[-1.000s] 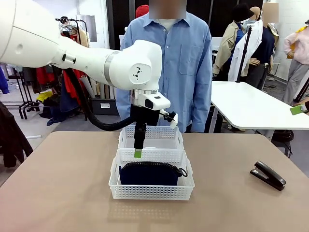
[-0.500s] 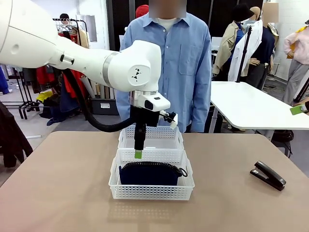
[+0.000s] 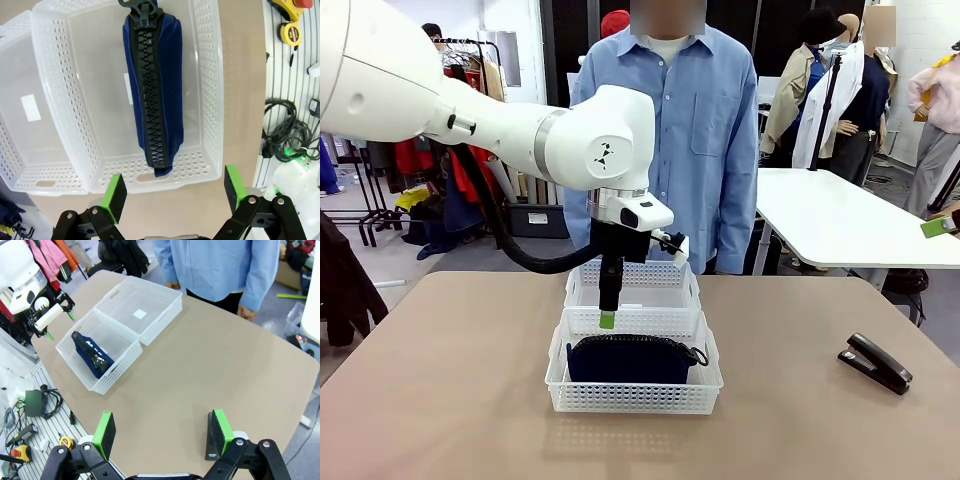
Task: Distribute items into two baskets.
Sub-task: Pick up the Stapler that the person points to.
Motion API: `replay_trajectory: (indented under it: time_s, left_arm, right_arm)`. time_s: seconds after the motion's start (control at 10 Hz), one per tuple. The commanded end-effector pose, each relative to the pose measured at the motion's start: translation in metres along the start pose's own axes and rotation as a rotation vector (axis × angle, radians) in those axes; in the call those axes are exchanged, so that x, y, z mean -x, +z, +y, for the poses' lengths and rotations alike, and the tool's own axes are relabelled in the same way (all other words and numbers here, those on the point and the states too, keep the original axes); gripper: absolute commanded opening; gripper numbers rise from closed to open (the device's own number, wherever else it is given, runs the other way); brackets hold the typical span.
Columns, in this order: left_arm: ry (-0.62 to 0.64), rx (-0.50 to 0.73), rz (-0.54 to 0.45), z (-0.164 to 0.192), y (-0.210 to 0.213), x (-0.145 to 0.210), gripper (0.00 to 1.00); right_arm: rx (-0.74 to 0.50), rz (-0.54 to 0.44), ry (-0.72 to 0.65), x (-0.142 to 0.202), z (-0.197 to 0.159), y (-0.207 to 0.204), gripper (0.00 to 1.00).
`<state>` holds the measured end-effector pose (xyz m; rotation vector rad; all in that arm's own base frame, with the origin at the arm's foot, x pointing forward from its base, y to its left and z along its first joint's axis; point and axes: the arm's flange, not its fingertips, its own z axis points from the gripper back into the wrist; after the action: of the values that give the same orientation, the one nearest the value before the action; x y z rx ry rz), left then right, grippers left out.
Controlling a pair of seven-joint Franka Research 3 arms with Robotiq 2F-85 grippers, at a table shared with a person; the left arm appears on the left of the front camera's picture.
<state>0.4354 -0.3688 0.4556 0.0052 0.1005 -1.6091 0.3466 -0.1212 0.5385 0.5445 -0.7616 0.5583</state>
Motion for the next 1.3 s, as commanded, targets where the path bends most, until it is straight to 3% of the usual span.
replay_trajectory:
  time_s: [0.0, 0.5, 0.6, 0.8, 1.2]
  left_arm:
    - [-0.006, 0.006, 0.006, 0.000, 0.004, 0.003, 1.00]
    - [0.000, 0.000, 0.000, 0.000, 0.000, 0.000, 1.00]
    - [0.073, -0.022, -0.051, -0.008, 0.019, 0.019, 1.00]
    - [0.223, -0.067, -0.186, -0.034, 0.060, 0.087, 1.00]
    - [0.462, -0.147, -0.417, -0.068, 0.084, 0.228, 1.00]
  right_arm:
    - [-0.017, -0.032, 0.019, -0.002, -0.002, 0.001, 1.00]
    - [-0.017, -0.032, 0.019, -0.002, -0.002, 0.001, 1.00]
    - [-0.017, -0.032, 0.019, -0.002, -0.002, 0.001, 1.00]
    - [-0.017, -0.032, 0.019, -0.002, -0.002, 0.001, 1.00]
    - [-0.017, -0.032, 0.019, -0.002, -0.002, 0.001, 1.00]
